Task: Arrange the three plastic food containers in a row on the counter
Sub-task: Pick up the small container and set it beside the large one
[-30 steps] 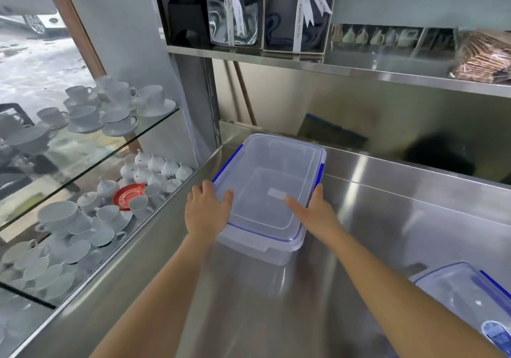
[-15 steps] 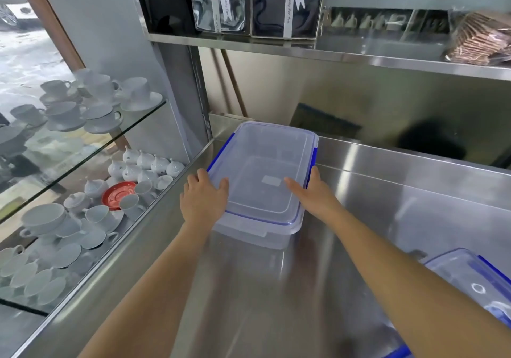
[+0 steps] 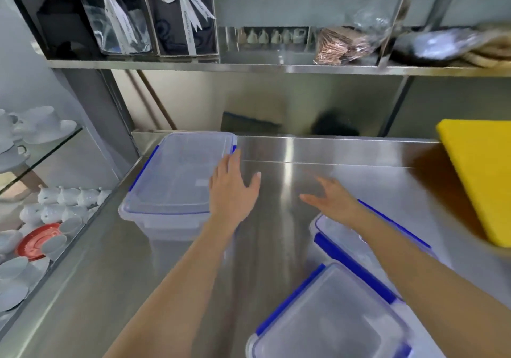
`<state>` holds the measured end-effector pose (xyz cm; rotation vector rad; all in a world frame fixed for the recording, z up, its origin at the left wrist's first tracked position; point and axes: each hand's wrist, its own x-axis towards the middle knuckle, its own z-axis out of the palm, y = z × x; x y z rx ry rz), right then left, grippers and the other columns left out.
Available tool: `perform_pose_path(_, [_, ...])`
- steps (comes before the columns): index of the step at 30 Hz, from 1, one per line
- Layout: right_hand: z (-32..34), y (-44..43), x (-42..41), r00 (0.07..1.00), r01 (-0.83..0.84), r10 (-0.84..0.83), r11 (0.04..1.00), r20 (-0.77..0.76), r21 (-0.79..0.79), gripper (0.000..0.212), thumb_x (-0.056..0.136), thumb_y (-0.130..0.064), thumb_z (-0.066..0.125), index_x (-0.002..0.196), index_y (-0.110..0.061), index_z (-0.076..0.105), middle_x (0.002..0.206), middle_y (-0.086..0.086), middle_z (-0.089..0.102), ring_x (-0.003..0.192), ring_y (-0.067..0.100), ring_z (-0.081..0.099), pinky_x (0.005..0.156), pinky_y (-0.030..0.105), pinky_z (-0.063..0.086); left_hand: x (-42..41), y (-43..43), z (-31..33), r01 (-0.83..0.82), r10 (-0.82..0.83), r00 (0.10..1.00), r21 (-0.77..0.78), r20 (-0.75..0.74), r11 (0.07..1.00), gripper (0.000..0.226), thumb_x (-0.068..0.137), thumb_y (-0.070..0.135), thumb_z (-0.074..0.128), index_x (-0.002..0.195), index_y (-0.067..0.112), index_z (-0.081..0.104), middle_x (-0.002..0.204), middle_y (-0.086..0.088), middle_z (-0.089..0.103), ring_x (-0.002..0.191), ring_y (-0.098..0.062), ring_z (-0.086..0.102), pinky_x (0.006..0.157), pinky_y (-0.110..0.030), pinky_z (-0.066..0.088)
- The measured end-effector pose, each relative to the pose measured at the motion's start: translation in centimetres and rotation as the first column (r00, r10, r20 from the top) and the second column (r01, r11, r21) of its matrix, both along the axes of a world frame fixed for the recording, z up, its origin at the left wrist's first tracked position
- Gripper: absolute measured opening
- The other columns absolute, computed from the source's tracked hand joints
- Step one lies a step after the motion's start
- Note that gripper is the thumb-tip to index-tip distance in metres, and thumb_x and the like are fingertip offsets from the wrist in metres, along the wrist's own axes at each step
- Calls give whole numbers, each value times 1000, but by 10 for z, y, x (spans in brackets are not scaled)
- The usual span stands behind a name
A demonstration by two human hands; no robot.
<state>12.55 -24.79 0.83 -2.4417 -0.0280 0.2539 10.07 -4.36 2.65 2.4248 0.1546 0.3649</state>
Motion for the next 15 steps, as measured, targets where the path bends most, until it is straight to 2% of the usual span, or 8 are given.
perform_pose_path(3, [-4, -43, -25, 996, 91, -92, 994, -9, -57, 70, 85, -46, 58, 142, -15, 34, 146, 14, 38, 128, 32, 44, 107, 48, 38, -15, -54, -11, 155, -166, 968, -70, -186, 985, 72, 90, 47, 48, 149, 20, 16, 158, -8, 21, 145, -28, 20, 118, -45, 20])
perform_pose_path(6, [-10, -81, -43, 984, 178, -179, 963, 17, -200, 68, 86, -51, 52, 142, -17, 32, 146, 12, 39, 128, 33, 44, 107, 47, 32, -26, -91, -27, 177, -233, 873, -167, -428, 970, 83, 86, 51, 51, 150, 17, 9, 157, -12, 20, 143, -33, 24, 115, -47, 22])
perform_pose_path(8, [-14, -99, -52, 973, 226, -229, 930, 21, -289, 67, 87, -54, 47, 142, -18, 31, 147, 10, 39, 130, 32, 41, 109, 48, 27, -29, -105, -40, 133, -235, 790, -215, -567, 967, 90, 84, 52, 50, 149, 12, 3, 152, -14, 32, 136, -34, 36, 113, -47, 29])
perform_pose_path(10, [-18, -115, -59, 958, 269, -288, 906, -8, -328, 67, 87, -56, 46, 141, -19, 30, 146, 10, 40, 131, 31, 41, 110, 48, 25, -31, -112, -49, 98, -225, 733, -228, -641, 969, 88, 83, 52, 50, 144, 4, 9, 134, -12, 52, 123, -32, 51, 105, -44, 39])
perform_pose_path(11, [-20, -121, -62, 949, 286, -314, 897, -31, -336, 69, 86, -57, 46, 141, -19, 30, 146, 10, 41, 131, 31, 42, 110, 48, 25, -31, -115, -51, 82, -219, 727, -234, -651, 969, 82, 83, 50, 51, 140, 2, 17, 122, -10, 59, 114, -31, 56, 98, -41, 44])
perform_pose_path(13, [-28, -131, -64, 932, 308, -354, 887, -79, -343, 72, 84, -60, 48, 141, -19, 30, 144, 10, 43, 128, 31, 45, 109, 49, 27, -32, -119, -55, 91, -232, 755, -253, -613, 963, 56, 80, 42, 54, 121, 6, 41, 100, -6, 64, 93, -27, 63, 80, -35, 48])
perform_pose_path(14, [-32, -134, -64, 925, 316, -366, 892, -103, -324, 71, 84, -59, 49, 140, -18, 31, 143, 10, 45, 127, 31, 47, 108, 48, 30, -32, -122, -57, 128, -254, 774, -250, -580, 960, 37, 79, 38, 54, 103, 10, 52, 89, -6, 65, 80, -25, 62, 73, -33, 47])
perform_pose_path(15, [-35, -136, -64, 917, 329, -375, 903, -133, -278, 69, 84, -56, 52, 138, -17, 33, 141, 10, 47, 123, 31, 49, 105, 47, 34, -33, -124, -57, 167, -277, 789, -244, -549, 955, 21, 78, 33, 52, 83, 13, 54, 77, -5, 63, 68, -23, 57, 66, -31, 45])
